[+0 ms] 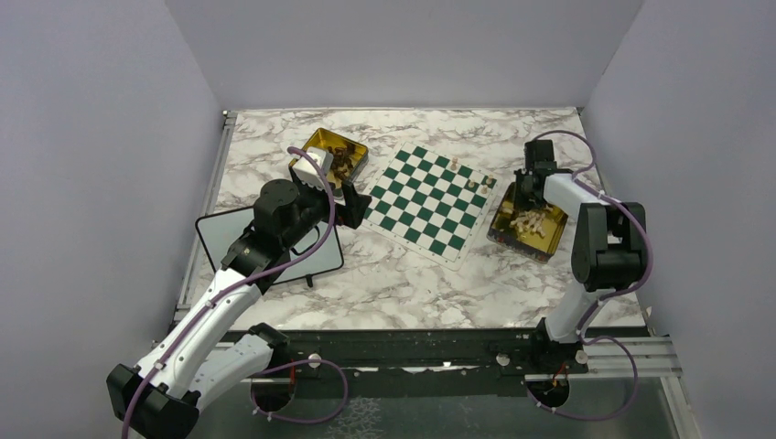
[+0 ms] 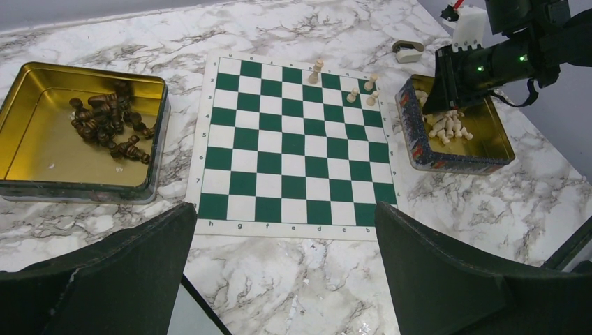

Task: Set up the chess pieces on the board
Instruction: Pick up the chess piece from the storage box, then place the chess piece on the chessboard.

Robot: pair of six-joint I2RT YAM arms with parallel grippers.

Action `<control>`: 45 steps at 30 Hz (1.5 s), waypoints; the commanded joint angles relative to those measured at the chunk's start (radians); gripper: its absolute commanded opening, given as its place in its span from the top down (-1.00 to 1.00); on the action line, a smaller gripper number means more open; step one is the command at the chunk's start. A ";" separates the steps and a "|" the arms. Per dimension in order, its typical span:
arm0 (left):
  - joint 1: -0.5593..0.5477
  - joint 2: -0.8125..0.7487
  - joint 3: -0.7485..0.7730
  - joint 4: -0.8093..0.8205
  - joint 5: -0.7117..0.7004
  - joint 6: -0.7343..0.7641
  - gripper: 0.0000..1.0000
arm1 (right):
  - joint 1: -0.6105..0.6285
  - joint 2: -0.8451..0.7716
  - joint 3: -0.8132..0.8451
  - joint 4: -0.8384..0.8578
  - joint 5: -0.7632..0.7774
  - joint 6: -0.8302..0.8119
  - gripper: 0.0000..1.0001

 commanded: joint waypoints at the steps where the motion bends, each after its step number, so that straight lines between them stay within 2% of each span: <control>1: -0.007 0.002 0.000 0.018 0.024 -0.006 -0.96 | -0.002 -0.064 0.044 -0.050 0.046 -0.008 0.66; 18: -0.007 0.021 0.013 0.005 0.042 -0.020 -0.94 | -0.001 -0.196 0.018 -0.064 0.110 -0.033 0.67; 28: -0.008 0.052 0.021 0.010 0.062 -0.060 -0.90 | 0.014 -0.313 -0.021 0.005 -0.087 -0.035 0.68; 33: -0.008 0.111 0.049 -0.001 0.033 -0.097 -0.84 | 0.055 -0.396 -0.092 0.131 -0.224 -0.052 0.69; 37: -0.008 0.161 0.101 -0.037 0.067 -0.134 -0.80 | 0.125 -0.473 -0.166 0.271 -0.348 -0.066 0.73; 43: -0.008 0.258 0.219 -0.058 0.207 -0.237 -0.64 | 0.254 -0.607 -0.357 0.680 -0.462 -0.049 0.72; 45: -0.008 0.299 0.260 -0.058 0.256 -0.267 -0.57 | 0.293 -0.629 -0.399 0.764 -0.507 -0.069 0.69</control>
